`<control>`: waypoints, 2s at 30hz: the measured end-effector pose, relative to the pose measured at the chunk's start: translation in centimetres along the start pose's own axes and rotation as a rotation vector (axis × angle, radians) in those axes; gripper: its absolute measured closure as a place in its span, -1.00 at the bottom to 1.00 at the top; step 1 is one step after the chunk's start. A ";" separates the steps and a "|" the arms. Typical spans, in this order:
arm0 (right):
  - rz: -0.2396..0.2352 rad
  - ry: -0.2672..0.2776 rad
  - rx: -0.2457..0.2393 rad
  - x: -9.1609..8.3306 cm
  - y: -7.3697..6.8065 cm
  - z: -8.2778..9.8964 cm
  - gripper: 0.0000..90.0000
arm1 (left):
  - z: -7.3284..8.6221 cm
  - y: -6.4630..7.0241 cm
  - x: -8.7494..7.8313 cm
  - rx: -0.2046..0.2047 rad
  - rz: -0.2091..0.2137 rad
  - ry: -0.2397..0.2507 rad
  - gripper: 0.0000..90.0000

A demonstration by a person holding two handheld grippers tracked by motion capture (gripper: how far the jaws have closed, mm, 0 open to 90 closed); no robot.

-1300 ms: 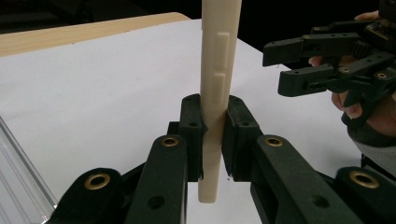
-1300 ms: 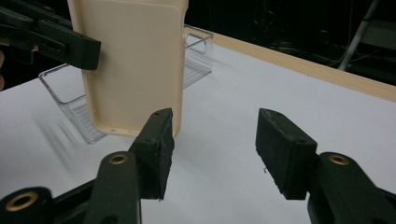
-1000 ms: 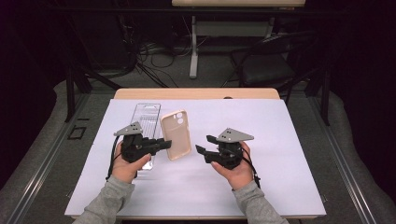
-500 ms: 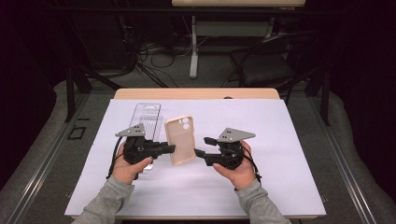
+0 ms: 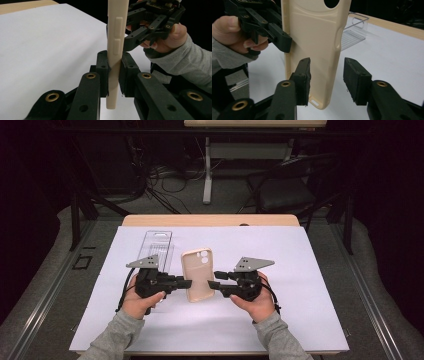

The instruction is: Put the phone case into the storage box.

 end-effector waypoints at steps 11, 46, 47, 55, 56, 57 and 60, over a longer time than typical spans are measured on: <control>-0.022 -0.001 0.036 -0.1 0.1 0.1 0.47 | 0.2 0.3 0.6 0.000 0.025 -0.010 0.78; -0.068 0.007 0.054 -0.3 0.5 0.2 0.79 | 0.2 0.6 0.7 0.004 0.045 -0.014 0.78; -0.071 0.008 0.054 -0.3 0.5 0.2 0.79 | 0.2 0.6 0.7 0.005 0.045 -0.014 0.78; -0.093 0.012 0.058 -0.3 0.6 0.3 0.81 | 0.2 0.6 0.7 0.011 0.044 -0.017 0.78; -0.093 0.013 0.058 -0.3 0.6 0.3 0.81 | 0.2 0.6 0.7 0.011 0.045 -0.017 0.78; -0.097 0.012 0.059 -0.3 0.6 0.3 0.81 | 0.2 0.6 0.7 0.011 0.046 -0.016 0.78; -0.103 0.011 0.064 -0.3 0.7 0.3 0.81 | 0.2 0.6 0.7 0.012 0.044 -0.018 0.78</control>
Point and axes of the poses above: each handheld gripper's, and its own axes: x roughly forward along the jaws, z roughly out of its underside, y roughly to its right, the point moved 8 cm from there along x, roughly forward along the jaws, and after that the axes turned 10 degrees about z, right-handed, at the moved point
